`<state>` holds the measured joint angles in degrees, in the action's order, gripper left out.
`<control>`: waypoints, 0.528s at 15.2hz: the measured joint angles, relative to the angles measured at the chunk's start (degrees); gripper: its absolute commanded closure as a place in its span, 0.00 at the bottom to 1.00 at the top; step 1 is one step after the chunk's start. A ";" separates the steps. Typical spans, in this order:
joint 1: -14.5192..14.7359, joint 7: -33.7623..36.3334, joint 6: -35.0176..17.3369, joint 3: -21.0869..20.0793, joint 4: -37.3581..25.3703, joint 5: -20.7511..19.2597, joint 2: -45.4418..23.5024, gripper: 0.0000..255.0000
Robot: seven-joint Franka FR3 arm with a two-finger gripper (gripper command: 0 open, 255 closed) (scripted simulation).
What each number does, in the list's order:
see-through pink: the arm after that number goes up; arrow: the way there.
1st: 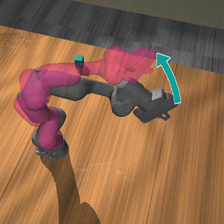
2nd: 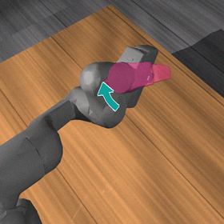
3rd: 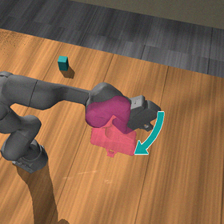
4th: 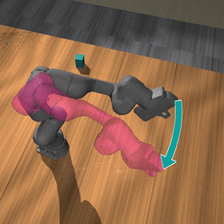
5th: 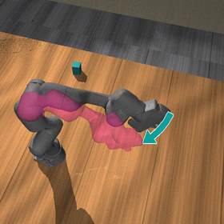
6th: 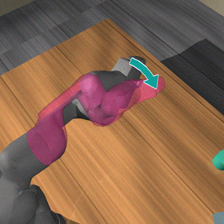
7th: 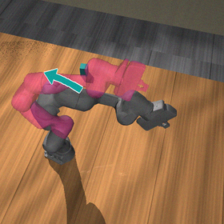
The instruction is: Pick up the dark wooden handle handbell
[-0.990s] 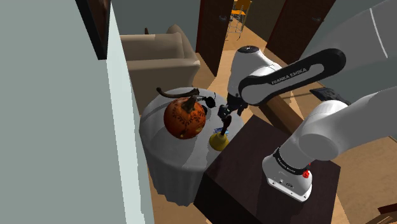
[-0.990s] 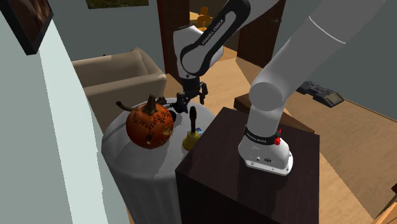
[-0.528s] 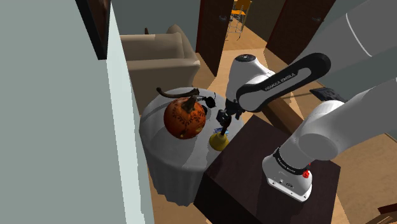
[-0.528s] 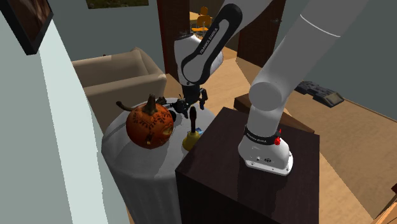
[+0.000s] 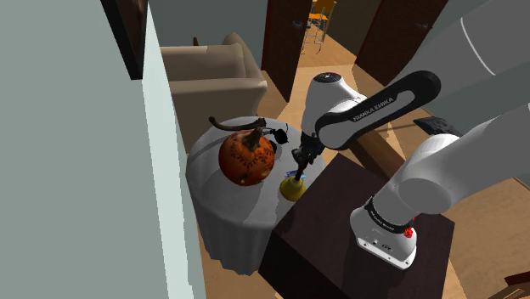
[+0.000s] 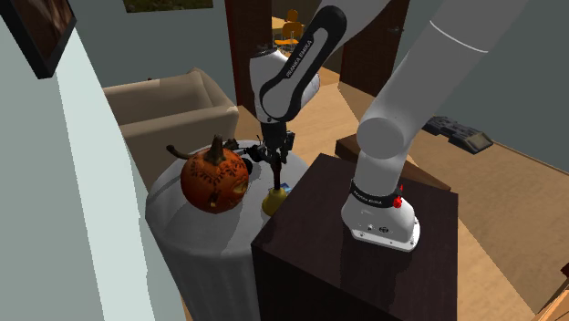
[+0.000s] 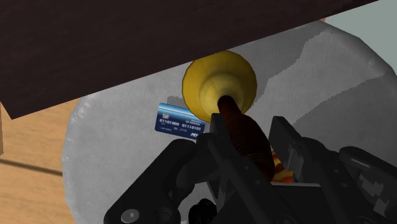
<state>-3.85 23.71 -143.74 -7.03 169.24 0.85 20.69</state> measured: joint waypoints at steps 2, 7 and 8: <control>-0.02 -0.03 -0.04 0.02 0.03 -0.01 0.01 1.00; 0.25 -0.49 4.74 0.38 -0.66 0.31 4.06 1.00; 0.35 -0.57 5.98 0.44 -0.88 0.40 5.08 1.00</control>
<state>-3.50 23.14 -137.76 -6.59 168.36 1.26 25.77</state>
